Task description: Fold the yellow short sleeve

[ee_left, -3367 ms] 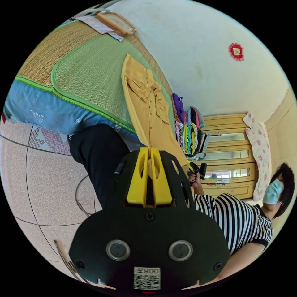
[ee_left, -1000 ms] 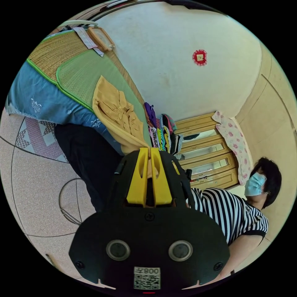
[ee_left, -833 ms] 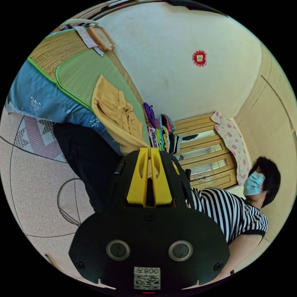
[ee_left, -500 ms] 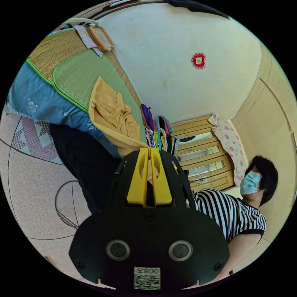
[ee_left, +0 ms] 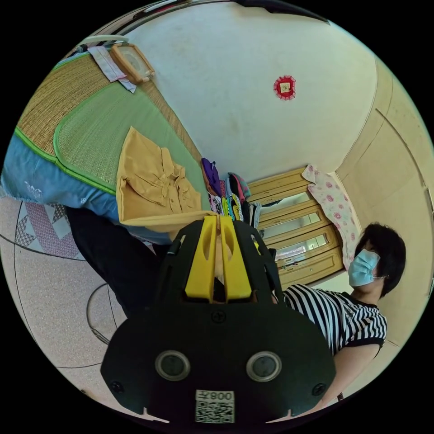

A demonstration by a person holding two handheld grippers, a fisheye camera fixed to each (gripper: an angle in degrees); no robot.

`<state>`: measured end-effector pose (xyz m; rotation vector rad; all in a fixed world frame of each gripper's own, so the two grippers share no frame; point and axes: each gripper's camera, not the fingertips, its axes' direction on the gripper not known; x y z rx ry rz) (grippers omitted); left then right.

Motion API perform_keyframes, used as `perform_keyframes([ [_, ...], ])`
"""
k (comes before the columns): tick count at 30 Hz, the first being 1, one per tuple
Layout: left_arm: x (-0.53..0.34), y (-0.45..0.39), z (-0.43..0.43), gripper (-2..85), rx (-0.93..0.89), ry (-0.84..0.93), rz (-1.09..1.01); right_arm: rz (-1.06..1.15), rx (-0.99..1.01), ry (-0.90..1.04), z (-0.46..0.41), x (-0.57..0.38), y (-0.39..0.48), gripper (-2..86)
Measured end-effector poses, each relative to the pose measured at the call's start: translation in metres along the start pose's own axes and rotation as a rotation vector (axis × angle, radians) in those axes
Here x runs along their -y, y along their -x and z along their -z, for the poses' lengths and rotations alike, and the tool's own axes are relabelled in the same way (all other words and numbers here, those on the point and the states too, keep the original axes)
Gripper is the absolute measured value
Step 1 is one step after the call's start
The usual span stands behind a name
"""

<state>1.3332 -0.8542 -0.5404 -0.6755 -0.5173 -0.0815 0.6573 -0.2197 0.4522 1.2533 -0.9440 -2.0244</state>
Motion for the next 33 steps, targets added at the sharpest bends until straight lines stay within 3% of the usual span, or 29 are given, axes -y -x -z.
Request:
perform_keyframes([
  [33, 0.287, 0.205, -0.152, 0.9, 0.119, 0.027, 0.187, -0.259, -0.023, 0.046, -0.195, 0.218, -0.180, 0.3],
])
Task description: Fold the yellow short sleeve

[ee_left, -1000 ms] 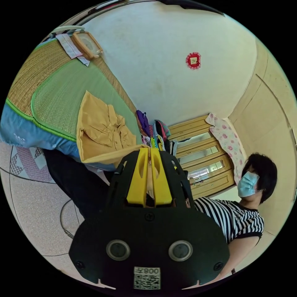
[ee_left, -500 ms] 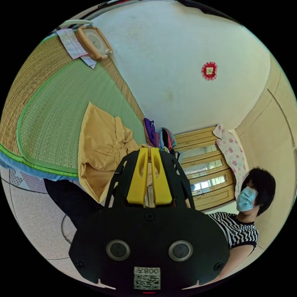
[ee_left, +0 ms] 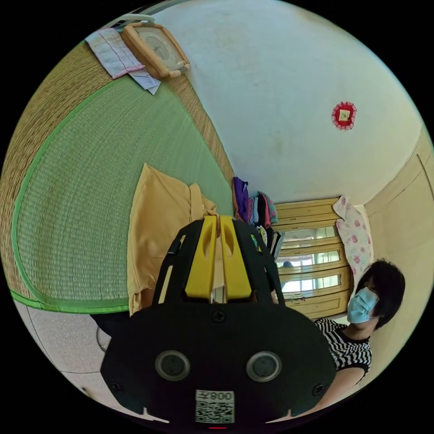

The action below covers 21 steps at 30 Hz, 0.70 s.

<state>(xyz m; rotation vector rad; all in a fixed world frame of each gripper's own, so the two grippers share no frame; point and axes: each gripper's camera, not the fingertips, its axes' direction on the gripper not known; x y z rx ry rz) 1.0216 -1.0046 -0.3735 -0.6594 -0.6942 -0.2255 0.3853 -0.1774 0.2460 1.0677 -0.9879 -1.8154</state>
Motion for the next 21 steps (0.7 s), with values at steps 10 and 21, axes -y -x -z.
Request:
perform_keyframes([
  [10, 0.062, 0.070, -0.049, 1.0, 0.055, 0.008, 0.107, -0.090, -0.018, 0.060, -0.066, 0.049, -0.040, 0.4],
  [21, 0.092, 0.128, -0.077, 1.4, 0.118, 0.034, 0.176, -0.175, -0.020, 0.101, -0.113, 0.072, -0.068, 0.6],
])
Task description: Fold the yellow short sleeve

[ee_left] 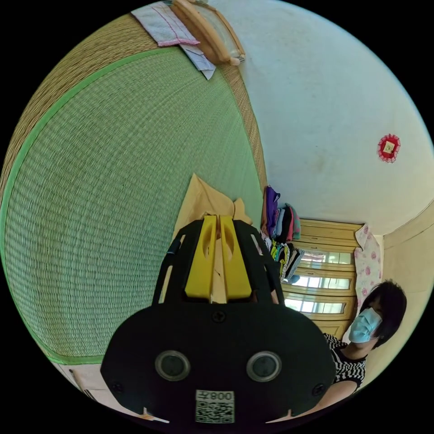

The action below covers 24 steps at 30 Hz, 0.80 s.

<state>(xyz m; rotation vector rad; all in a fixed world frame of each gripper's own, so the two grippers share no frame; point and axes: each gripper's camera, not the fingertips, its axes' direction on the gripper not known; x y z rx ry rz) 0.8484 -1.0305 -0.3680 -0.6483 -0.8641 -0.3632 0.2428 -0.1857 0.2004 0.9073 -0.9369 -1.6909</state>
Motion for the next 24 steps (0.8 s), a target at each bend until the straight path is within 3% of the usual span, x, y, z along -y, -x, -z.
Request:
perform_keyframes([
  [15, 0.002, 0.030, 0.005, 7.7, -0.024, -0.069, 0.001, -0.017, 0.062, -0.004, -0.010, -0.003, 0.006, 4.2],
  [24, -0.087, 0.042, 0.023, 8.5, 0.062, 0.021, -0.033, -0.001, 0.012, 0.014, 0.008, -0.085, 0.023, 7.5],
])
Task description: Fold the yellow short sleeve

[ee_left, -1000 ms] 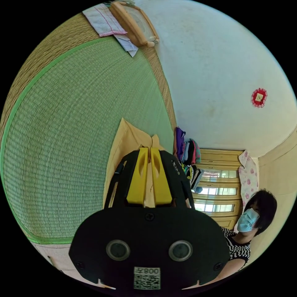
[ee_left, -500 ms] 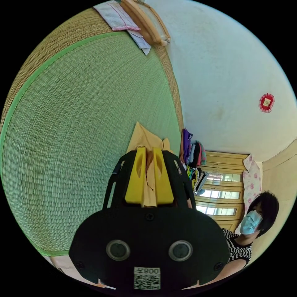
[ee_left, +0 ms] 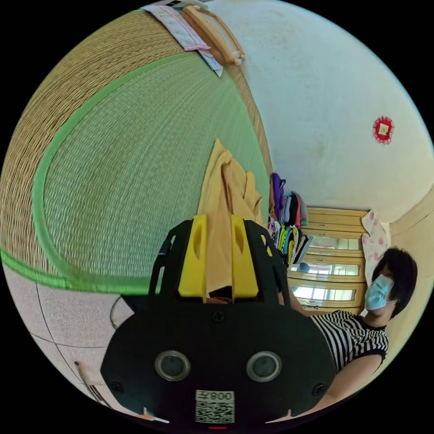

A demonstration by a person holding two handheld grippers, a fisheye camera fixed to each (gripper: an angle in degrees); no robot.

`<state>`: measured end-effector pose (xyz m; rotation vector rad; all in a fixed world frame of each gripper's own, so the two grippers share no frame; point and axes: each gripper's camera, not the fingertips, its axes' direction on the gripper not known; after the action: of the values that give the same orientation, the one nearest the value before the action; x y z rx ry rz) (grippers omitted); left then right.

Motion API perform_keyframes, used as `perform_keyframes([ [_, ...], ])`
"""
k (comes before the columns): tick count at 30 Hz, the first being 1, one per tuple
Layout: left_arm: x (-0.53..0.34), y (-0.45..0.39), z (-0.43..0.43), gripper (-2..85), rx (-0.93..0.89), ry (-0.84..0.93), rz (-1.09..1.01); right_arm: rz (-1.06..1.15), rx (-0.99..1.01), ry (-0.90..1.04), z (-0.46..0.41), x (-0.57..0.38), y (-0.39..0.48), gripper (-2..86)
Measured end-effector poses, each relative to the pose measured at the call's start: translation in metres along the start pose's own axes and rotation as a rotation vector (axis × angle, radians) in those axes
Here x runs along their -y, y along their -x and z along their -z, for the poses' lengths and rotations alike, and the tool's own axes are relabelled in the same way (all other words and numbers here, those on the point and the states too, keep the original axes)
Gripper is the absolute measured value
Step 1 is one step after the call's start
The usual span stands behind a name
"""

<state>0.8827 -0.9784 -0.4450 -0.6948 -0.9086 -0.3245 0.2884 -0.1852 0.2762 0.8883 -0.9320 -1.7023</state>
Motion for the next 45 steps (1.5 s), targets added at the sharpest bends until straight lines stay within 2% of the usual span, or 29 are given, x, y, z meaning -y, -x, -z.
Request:
perform_keyframes([
  [5, -0.068, 0.023, 0.006, 9.1, 0.021, -0.008, 0.078, -0.009, -0.143, 0.054, -0.003, -0.069, 0.013, 8.1],
  [8, -0.084, 0.023, 0.003, 9.0, 0.031, -0.005, 0.074, 0.000, -0.136, 0.058, -0.005, -0.093, 0.023, 8.3],
  [13, -0.082, 0.007, -0.018, 6.9, 0.102, 0.063, 0.025, 0.044, -0.172, 0.085, -0.015, -0.101, 0.049, 8.0],
  [18, -0.079, -0.014, -0.031, 3.6, 0.179, 0.116, -0.020, 0.049, -0.367, 0.185, -0.036, -0.095, 0.069, 1.9],
  [23, -0.084, -0.024, -0.029, 4.0, 0.230, 0.128, -0.052, 0.039, -0.345, 0.156, -0.025, -0.098, 0.074, 0.8],
  [27, -0.089, -0.033, -0.018, 5.5, 0.256, 0.029, -0.043, 0.017, -0.372, 0.074, -0.007, -0.103, 0.083, 1.1],
  [30, -0.086, -0.059, -0.022, 6.3, 0.241, -0.011, -0.113, 0.060, -0.347, 0.003, 0.002, -0.100, 0.104, 2.0],
  [34, -0.063, -0.095, -0.076, 7.1, 0.146, 0.075, -0.210, 0.153, -0.273, 0.001, -0.019, -0.077, 0.135, 3.3],
  [38, -0.031, -0.108, -0.145, 7.7, 0.033, 0.152, -0.197, 0.184, -0.218, 0.078, -0.069, -0.034, 0.151, 5.0],
  [45, -0.003, -0.119, -0.201, 8.4, -0.032, 0.158, -0.132, 0.141, -0.167, 0.139, -0.113, 0.003, 0.150, 5.7],
])
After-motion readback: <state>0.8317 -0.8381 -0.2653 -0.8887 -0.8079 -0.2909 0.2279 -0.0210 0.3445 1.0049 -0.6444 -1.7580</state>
